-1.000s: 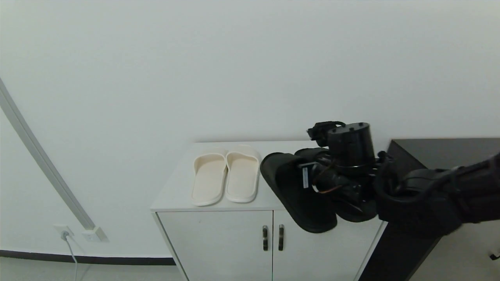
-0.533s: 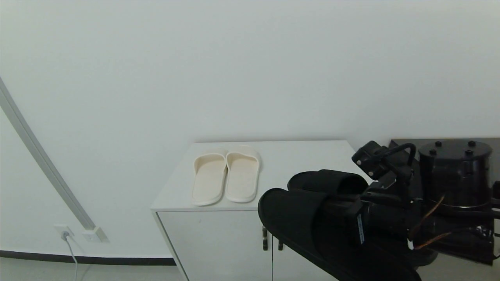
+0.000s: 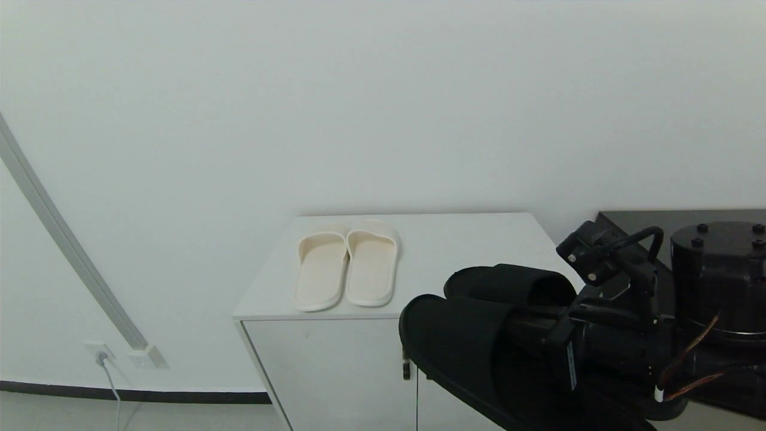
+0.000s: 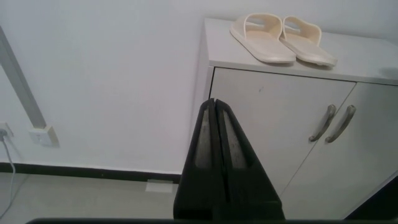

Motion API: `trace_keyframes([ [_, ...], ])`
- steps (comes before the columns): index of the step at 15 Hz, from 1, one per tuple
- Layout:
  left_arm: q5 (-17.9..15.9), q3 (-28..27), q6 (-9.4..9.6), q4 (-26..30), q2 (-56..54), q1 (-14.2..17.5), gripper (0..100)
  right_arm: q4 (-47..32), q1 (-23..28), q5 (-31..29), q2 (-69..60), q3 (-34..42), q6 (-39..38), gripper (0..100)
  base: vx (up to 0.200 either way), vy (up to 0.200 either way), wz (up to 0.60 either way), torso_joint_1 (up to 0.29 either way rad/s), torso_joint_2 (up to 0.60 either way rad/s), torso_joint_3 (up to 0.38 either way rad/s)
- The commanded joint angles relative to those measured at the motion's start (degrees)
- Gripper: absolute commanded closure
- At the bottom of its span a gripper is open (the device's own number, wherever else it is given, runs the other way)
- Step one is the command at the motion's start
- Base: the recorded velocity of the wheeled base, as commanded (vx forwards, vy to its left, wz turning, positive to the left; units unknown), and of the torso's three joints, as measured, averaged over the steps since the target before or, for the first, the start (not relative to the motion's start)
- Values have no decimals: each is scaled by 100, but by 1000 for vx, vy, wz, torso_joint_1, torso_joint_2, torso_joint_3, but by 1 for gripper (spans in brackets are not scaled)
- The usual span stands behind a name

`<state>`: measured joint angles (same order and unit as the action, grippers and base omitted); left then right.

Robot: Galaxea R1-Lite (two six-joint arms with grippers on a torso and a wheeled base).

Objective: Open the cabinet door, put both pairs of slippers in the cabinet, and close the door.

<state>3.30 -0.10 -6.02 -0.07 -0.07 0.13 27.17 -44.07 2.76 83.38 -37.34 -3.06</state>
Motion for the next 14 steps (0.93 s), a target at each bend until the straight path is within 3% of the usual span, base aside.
trace_keyframes([
  [1,4,1,-4,-1,7,-5,100,7,-14,32,2,16,-10,100,-200,0,0,7,7,-2],
  [3,4,1,-4,-1,7,-5,100,7,-5,-3,55,34,-2,100,-200,0,0,-7,-2,5],
  [14,4,1,13,-1,7,4,100,174,-5,15,38,333,7,100,0,0,0,0,0,0],
])
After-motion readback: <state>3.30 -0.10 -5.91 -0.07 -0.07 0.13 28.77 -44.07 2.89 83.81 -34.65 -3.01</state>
